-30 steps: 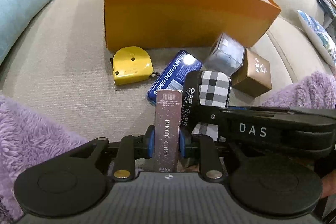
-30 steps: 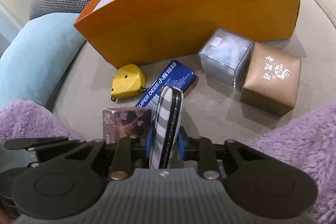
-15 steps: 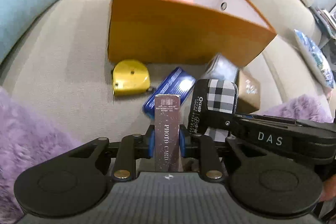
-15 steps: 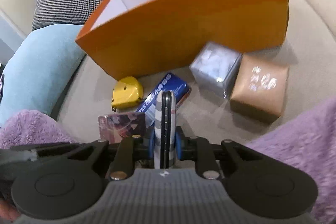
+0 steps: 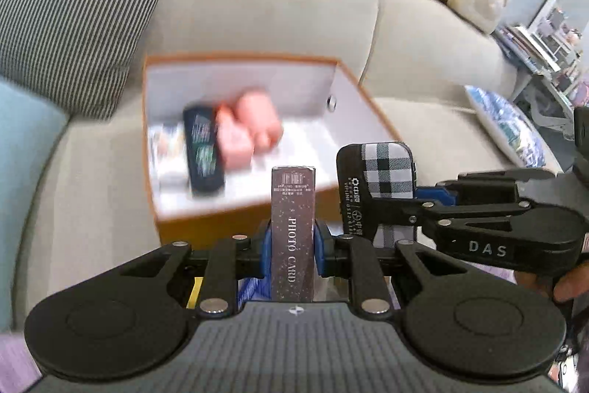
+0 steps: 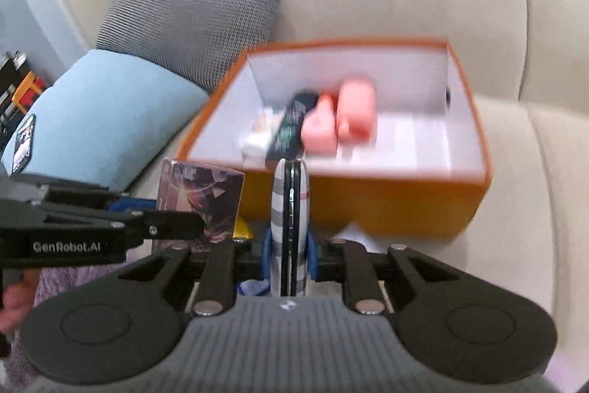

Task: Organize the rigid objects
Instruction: 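Lift the plaid case and mauve box and carry both over the orange box, then lower the plaid case into the orange box and open the right gripper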

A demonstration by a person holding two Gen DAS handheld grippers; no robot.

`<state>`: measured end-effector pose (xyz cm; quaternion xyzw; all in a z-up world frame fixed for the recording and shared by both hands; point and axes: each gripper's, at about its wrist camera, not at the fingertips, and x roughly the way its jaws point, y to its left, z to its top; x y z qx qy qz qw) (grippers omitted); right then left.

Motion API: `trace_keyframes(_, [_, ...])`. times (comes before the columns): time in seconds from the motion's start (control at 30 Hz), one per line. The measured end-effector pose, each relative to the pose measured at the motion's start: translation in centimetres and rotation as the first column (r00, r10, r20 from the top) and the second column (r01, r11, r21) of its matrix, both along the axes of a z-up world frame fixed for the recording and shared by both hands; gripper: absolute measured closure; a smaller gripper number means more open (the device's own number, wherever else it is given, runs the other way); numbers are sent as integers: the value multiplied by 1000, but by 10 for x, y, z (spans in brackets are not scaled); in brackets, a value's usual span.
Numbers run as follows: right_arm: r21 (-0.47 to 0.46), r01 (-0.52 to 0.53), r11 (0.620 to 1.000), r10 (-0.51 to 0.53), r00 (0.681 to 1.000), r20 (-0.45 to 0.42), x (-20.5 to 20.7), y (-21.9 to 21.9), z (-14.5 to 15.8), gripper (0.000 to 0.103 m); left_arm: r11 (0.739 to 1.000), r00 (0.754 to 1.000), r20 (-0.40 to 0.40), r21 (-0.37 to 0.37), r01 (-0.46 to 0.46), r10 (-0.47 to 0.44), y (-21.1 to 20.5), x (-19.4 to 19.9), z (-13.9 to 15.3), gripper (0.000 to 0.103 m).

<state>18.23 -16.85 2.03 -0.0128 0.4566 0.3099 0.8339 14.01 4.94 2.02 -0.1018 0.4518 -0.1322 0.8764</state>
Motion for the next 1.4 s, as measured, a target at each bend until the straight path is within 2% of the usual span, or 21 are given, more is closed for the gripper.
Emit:
trace_keyframes(0.17, [-61,-81,995,83,995,47,48,9,27,83,999,999,20,4,51,-51,-4,44,15,78])
trace_keyframes(0.27, [-167,-131,977,142,988,56,76,23,22,83,998,998,-4,-7,64,-64,-3,71,9,78])
trace_keyframes(0.37, [-264,-204,943,226,973,54,98,32,6,83,996,996,-28,8,84,-84,-6,90,-4,78])
trace_keyframes(0.57, [-455,-388,801,448,893,27,122,51,-41,83,993,988,-106,15,114,-112,-14,119,-37,78])
trace_keyframes(0.73, [-588,-475,655,588,809,1,133,63,-78,83,992,981,-150,14,128,-125,-18,136,-56,78])
trace_keyframes(0.8, [-655,-478,585,641,767,13,133,69,-90,83,991,979,-159,15,132,-128,-19,143,-61,78])
trace_keyframes(0.93, [-769,-468,435,753,658,25,129,73,-116,83,990,976,-171,17,142,-137,-20,152,-66,78])
trace_keyframes(1.03, [-820,-453,350,815,578,29,124,73,-132,83,989,974,-175,19,146,-141,-21,158,-67,78])
trace_keyframes(1.1, [-834,-451,319,836,549,22,122,73,-139,82,988,973,-180,21,152,-146,-23,159,-68,78])
trace_keyframes(1.2, [-829,-471,303,838,545,-3,120,71,-147,81,986,970,-187,32,166,-157,-26,160,-72,78])
trace_keyframes(1.27, [-810,-487,327,826,563,-6,122,69,-142,80,985,970,-184,39,168,-159,-27,161,-72,78])
trace_keyframes(1.4, [-704,-537,465,735,677,-30,144,66,-122,64,985,969,-188,37,169,-159,-29,162,-74,78])
